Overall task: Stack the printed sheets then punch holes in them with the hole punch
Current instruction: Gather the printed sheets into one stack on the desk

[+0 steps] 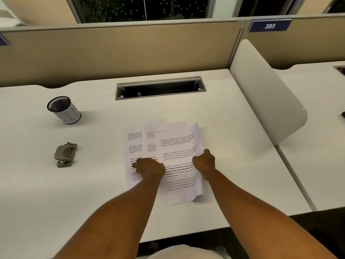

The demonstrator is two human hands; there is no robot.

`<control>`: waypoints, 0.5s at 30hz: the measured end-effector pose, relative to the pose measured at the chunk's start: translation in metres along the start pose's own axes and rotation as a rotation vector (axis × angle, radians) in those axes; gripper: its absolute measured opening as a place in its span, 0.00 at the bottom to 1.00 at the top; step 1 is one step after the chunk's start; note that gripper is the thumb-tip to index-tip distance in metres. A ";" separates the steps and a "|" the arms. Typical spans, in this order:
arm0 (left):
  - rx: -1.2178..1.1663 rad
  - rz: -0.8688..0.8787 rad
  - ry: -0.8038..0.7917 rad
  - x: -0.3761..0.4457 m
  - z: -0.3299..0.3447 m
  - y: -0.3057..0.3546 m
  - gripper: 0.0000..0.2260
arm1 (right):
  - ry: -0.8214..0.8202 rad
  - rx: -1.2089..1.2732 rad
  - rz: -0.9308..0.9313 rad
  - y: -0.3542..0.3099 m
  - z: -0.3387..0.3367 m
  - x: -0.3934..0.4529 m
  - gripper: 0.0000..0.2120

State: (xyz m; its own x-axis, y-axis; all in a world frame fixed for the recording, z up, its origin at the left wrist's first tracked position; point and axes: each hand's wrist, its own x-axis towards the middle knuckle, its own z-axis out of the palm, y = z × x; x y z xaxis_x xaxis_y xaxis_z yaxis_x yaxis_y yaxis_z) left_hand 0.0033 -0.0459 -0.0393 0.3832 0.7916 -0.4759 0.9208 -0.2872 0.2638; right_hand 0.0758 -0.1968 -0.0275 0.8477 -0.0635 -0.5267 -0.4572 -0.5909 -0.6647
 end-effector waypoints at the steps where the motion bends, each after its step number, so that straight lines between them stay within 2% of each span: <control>1: -0.020 0.012 0.000 0.000 0.001 0.000 0.38 | -0.004 -0.004 0.003 0.000 -0.001 0.001 0.21; 5: -0.168 -0.023 -0.027 -0.001 0.000 0.000 0.38 | -0.054 -0.011 0.016 -0.001 -0.003 0.002 0.26; 8: -0.096 -0.022 -0.011 -0.004 -0.004 0.000 0.38 | -0.129 -0.019 0.017 -0.003 0.001 0.000 0.27; 12: -0.082 0.005 0.010 -0.006 -0.009 -0.003 0.40 | -0.181 0.024 -0.021 -0.003 0.013 -0.005 0.25; 15: -0.104 0.025 0.014 -0.005 -0.010 -0.009 0.41 | -0.163 0.073 -0.062 -0.004 0.016 -0.005 0.23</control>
State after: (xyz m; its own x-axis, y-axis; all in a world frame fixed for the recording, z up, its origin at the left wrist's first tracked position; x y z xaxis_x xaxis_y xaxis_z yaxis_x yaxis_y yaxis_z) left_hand -0.0073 -0.0418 -0.0304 0.4040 0.7924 -0.4570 0.8984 -0.2495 0.3615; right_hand 0.0693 -0.1812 -0.0305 0.8229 0.1059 -0.5582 -0.4288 -0.5290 -0.7324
